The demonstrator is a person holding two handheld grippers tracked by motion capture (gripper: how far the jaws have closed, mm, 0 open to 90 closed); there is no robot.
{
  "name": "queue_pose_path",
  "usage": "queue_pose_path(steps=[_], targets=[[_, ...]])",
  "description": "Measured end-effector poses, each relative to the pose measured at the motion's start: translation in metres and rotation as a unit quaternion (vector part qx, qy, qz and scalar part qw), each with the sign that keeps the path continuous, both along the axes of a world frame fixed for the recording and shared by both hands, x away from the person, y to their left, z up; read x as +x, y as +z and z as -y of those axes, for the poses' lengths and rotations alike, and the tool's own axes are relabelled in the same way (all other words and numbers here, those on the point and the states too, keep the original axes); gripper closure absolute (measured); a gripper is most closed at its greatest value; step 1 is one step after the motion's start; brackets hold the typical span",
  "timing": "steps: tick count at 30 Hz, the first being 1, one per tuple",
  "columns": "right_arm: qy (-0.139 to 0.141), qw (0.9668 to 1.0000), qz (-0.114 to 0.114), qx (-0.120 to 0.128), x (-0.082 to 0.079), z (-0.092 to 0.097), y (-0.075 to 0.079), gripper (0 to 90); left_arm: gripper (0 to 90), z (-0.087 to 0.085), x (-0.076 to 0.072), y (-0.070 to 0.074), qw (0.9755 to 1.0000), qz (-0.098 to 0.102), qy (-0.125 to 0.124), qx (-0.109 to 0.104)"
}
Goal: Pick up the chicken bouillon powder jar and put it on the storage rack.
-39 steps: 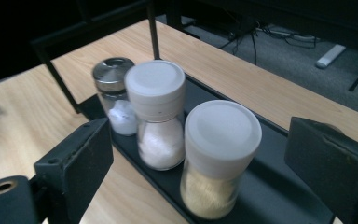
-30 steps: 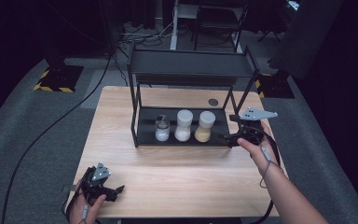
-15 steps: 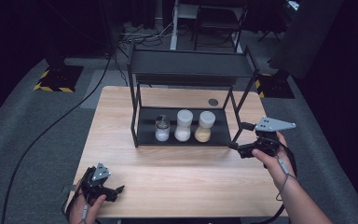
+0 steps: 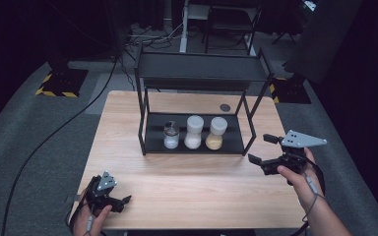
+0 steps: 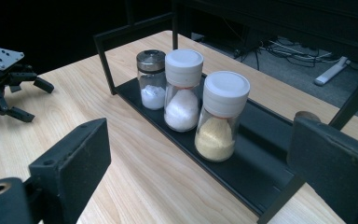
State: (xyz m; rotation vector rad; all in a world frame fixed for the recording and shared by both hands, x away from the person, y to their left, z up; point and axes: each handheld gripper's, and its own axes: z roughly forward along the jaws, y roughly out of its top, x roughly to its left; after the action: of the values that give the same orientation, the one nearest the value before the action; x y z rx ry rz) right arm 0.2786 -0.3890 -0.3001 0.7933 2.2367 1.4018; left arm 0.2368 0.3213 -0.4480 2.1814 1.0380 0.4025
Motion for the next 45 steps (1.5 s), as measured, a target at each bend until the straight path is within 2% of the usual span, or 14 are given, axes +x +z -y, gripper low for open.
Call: queue_pose_path(steps=[5, 15, 23, 32, 38, 45], targets=[[-0.002, 1.0000, 0.004, 0.001, -0.008, 0.007, -0.004, 6.0, 0.0, 0.000, 0.000, 0.000, 1.0000, 0.000, 0.000, 0.000], [-0.010, 0.9999, -0.005, 0.008, -0.019, 0.018, -0.018, 5.8, 0.0, 0.000, 0.000, 0.000, 1.0000, 0.000, 0.000, 0.000], [-0.026, 0.9994, -0.023, 0.005, -0.022, 0.023, -0.041, 5.8, 0.0, 0.000, 0.000, 0.000, 1.0000, 0.000, 0.000, 0.000], [-0.030, 0.9988, -0.040, -0.006, -0.021, 0.025, -0.065, 5.3, 0.0, 0.000, 0.000, 0.000, 1.0000, 0.000, 0.000, 0.001], [-0.038, 0.9979, -0.053, -0.002, -0.021, 0.028, -0.081, 5.2, 0.0, 0.000, 0.000, 0.000, 1.0000, 0.000, 0.000, 0.000], [-0.044, 0.9971, -0.058, -0.022, -0.022, 0.027, -0.093, 5.2, 0.0, 0.000, 0.000, 0.000, 1.0000, 0.000, 0.000, 0.001]])
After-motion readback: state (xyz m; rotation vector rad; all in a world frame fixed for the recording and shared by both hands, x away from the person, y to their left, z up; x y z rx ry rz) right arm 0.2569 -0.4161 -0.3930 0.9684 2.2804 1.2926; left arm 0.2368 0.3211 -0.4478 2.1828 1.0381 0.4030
